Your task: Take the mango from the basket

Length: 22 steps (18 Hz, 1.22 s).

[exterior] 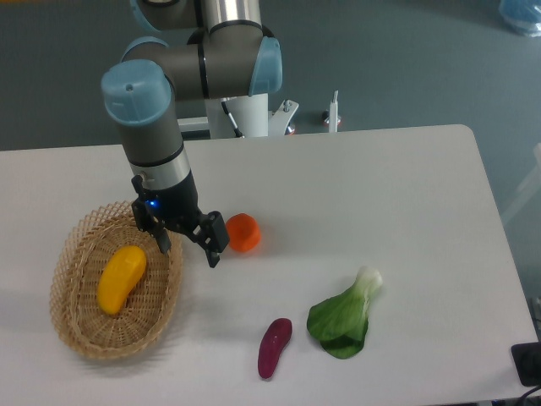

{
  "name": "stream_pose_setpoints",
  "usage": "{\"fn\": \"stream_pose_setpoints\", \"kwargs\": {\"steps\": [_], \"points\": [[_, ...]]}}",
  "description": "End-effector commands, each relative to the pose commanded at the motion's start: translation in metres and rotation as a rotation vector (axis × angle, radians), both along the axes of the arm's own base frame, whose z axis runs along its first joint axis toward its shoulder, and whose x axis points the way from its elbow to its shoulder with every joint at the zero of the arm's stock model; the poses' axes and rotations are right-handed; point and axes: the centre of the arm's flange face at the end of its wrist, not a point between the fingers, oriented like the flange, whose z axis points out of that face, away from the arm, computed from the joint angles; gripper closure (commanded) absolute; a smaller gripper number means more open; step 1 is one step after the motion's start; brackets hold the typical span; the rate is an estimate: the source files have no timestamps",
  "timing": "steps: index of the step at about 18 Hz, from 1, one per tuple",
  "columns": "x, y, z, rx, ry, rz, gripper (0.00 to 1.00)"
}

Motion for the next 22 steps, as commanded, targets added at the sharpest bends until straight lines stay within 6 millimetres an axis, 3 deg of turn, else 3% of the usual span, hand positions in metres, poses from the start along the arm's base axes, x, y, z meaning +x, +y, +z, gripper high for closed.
{"fn": "stream_pose_setpoints", "kwargs": {"steps": [16,20,22], "points": [[0.005,0.0,-0.013,0.005,-0.044,0.06,0.0],[0.03,-0.002,-0.029,-0.022,-0.067,0.026,0.0],[0.05,-0.003,-0.049,-0.046,-0.109,0.04,0.0]]}}
